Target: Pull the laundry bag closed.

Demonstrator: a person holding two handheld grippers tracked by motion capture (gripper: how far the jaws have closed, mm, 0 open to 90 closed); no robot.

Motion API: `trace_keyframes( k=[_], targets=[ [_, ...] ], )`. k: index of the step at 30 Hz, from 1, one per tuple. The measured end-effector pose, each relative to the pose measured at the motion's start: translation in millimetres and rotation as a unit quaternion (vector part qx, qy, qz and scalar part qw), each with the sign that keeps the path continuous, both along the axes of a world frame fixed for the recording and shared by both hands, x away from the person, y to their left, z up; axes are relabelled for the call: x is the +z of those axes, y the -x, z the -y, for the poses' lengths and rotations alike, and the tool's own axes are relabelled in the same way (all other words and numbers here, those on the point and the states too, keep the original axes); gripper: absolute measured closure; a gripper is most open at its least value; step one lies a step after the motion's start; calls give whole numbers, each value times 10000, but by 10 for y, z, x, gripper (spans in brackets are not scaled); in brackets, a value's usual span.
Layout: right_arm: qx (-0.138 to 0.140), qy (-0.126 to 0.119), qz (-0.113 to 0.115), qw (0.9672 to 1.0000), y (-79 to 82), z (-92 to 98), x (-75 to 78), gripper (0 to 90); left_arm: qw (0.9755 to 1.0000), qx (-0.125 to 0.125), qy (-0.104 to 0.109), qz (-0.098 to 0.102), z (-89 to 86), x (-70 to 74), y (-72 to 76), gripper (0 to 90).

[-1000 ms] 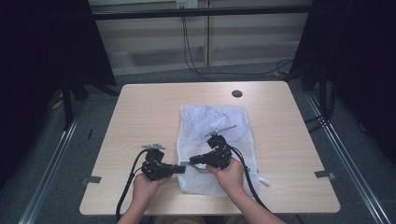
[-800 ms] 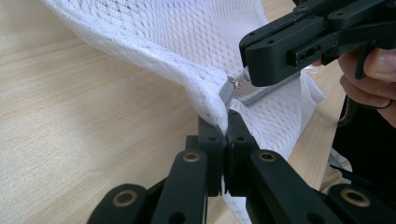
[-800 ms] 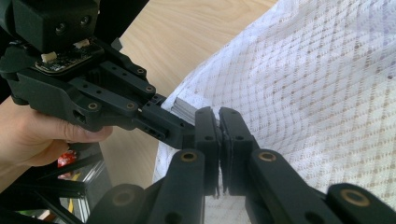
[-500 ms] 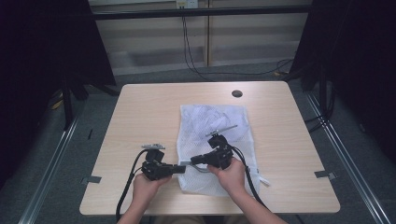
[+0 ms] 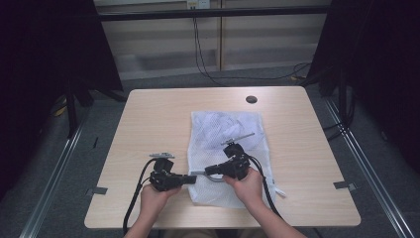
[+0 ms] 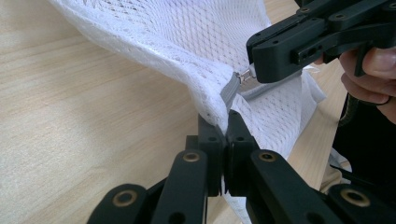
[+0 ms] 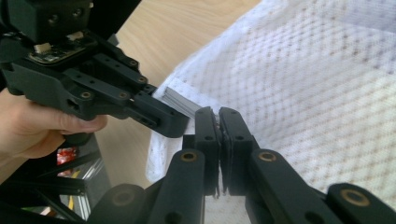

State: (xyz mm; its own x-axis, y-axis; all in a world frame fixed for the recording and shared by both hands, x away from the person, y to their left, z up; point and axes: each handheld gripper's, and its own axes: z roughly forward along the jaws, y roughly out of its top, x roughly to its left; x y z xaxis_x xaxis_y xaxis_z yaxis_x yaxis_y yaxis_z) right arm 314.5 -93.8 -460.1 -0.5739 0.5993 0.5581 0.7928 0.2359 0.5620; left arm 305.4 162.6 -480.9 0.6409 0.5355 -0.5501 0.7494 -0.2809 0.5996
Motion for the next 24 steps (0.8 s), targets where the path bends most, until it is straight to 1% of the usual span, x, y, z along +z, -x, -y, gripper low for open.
trace_keyframes(
  k=[3, 10, 13, 14, 15, 17, 19, 20, 21, 22, 23, 24],
  targets=[
    [19, 11, 3, 10000, -1, 19, -3, 868, 10000, -17, 31, -22, 9, -3, 2, 882],
    [40, 3, -3, 10000, 1, 17, -8, 869, 10000, -33, -18, -29, 3, -1, 0, 882],
    [41, -7, -49, 10000, 5, 24, -8, 869, 10000, -23, -21, -31, 1, 2, 3, 882],
    [33, 62, -16, 10000, 6, 29, -4, 869, 10000, -16, -34, -14, -4, 1, -2, 882],
    [36, 28, -23, 10000, 3, 38, -8, 869, 10000, -6, -28, -9, -5, 3, 1, 882],
    [-1, 75, -25, 10000, 4, 62, -2, 869, 10000, -15, 1, -25, -4, 4, 1, 882],
    [-13, 60, -5, 10000, -1, 87, -9, 869, 10000, -5, -19, -15, -6, 3, 0, 882],
    [-38, 80, -57, 9999, 4, 95, -6, 868, 10000, -3, -29, -11, -8, 3, -1, 882],
    [-47, 88, -14, 9999, 1, 108, -14, 869, 10000, -5, -16, -18, -11, 3, -2, 882],
    [-51, 71, -50, 9999, 4, 122, -14, 868, 10000, -11, -4, -22, -13, 3, -3, 882],
    [-55, 71, -26, 10000, 2, 137, -20, 869, 10000, -4, -8, -16, -10, 3, -2, 882],
    [-70, 71, -51, 9999, 6, 146, -20, 869, 10000, -17, -7, -15, -8, 3, -2, 882]
  ],
)
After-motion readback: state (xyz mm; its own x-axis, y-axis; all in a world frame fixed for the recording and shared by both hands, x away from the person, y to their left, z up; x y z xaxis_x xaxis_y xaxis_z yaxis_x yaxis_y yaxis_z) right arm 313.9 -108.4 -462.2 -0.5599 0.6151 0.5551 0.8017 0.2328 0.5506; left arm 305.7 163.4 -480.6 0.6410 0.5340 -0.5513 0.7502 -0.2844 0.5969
